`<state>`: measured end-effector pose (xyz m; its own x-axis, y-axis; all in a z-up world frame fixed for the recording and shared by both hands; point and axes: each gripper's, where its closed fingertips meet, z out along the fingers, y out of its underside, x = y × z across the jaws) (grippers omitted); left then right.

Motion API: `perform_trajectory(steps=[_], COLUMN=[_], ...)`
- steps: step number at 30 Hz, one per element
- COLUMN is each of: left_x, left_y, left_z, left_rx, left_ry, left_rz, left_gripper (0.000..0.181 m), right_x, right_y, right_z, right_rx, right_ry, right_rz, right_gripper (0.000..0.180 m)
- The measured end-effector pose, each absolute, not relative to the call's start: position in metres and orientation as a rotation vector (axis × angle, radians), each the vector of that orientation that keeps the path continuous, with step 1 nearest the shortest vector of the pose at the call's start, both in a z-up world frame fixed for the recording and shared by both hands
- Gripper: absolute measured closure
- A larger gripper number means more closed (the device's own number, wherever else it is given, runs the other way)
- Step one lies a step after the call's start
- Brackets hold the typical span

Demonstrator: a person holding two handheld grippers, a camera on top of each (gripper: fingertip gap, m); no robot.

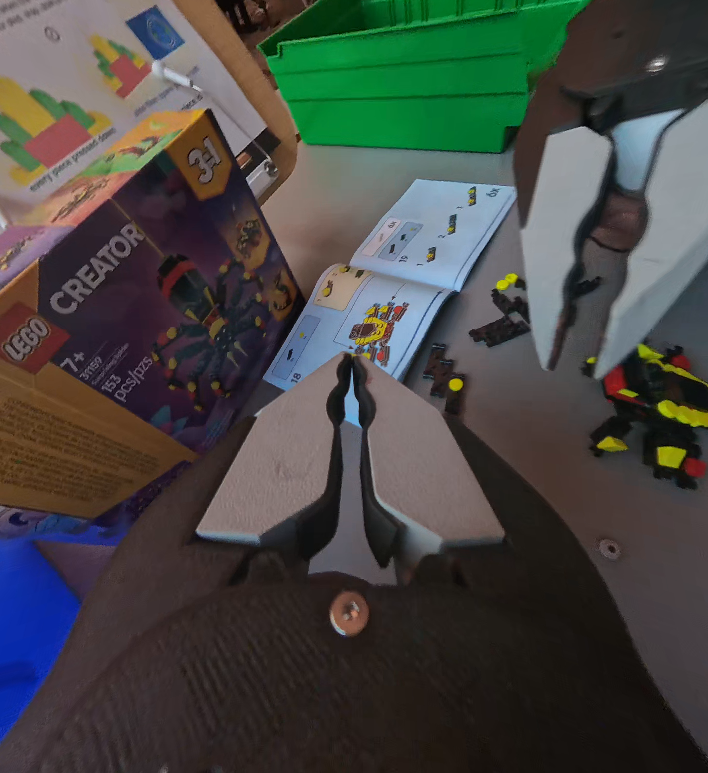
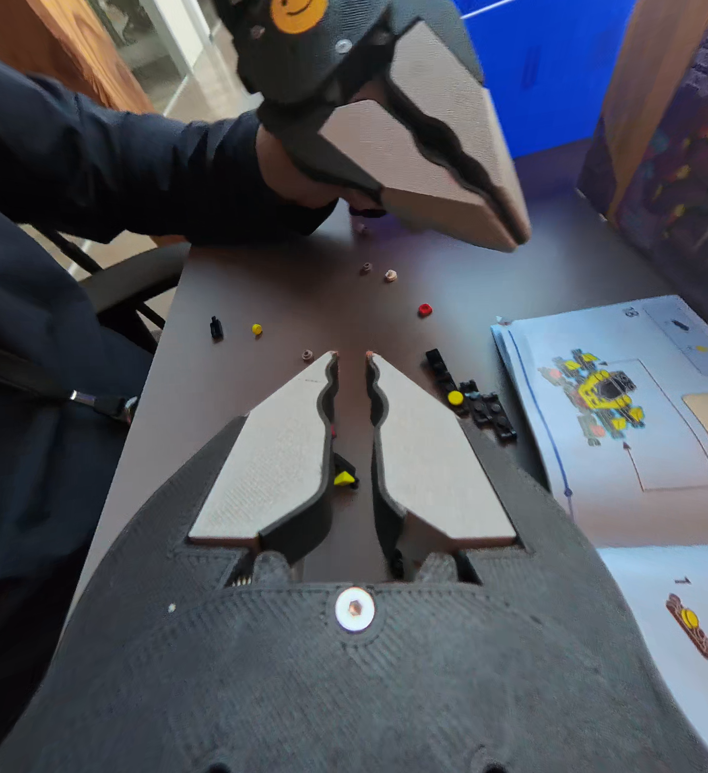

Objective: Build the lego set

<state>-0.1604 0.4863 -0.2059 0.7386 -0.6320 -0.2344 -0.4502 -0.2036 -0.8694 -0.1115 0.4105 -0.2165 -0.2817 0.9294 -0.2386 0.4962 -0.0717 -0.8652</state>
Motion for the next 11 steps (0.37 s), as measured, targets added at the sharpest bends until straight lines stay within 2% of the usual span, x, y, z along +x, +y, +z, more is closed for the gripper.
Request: perform_trajectory(steps=[4, 11], left_x=[-0.166, -0.166], left_y=[0.491, 0.492], left_z=[-0.210, -0.217], left_rx=[-1.895, -1.910], left_ry=[0.767, 0.793], left_rz=[-0.240, -0.197], left_gripper=[0.181, 0.170], right_x=[-0.118, -0.137], right_y=[0.379, 0.325], right_z=[-0.217, -0.235], right_rx=[-1.383, -1.217], right_ry=[-1.912, -2.150], right_rz=[1.283, 1.037], right_gripper=[0.168, 0.168])
